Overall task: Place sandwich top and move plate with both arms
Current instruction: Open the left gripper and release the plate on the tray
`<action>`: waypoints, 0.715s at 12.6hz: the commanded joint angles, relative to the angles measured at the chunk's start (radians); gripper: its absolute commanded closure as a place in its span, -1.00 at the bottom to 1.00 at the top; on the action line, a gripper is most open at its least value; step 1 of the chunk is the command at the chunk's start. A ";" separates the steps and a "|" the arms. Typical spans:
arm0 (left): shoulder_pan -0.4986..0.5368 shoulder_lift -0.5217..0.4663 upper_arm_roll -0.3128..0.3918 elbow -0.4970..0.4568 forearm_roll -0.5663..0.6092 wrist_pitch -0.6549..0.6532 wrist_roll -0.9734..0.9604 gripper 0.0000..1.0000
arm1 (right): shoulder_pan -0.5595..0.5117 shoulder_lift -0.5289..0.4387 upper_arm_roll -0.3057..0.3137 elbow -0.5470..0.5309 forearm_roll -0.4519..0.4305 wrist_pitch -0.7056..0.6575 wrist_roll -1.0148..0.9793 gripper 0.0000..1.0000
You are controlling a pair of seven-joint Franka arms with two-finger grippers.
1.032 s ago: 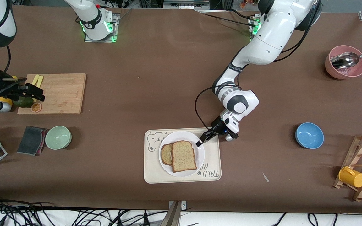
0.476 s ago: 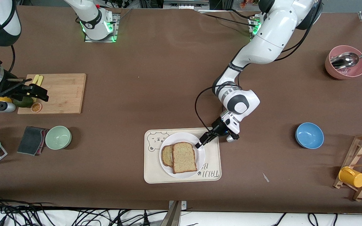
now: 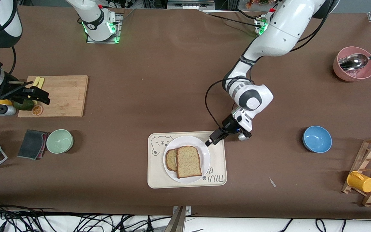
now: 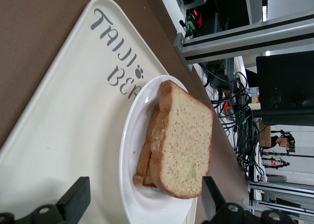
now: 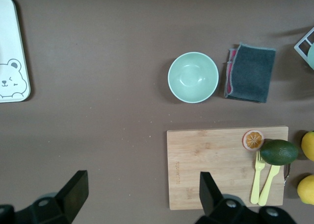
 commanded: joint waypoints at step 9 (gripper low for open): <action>0.126 -0.299 -0.024 -0.193 0.323 -0.073 -0.356 -0.99 | 0.004 -0.006 0.002 0.028 0.001 -0.012 0.034 -1.00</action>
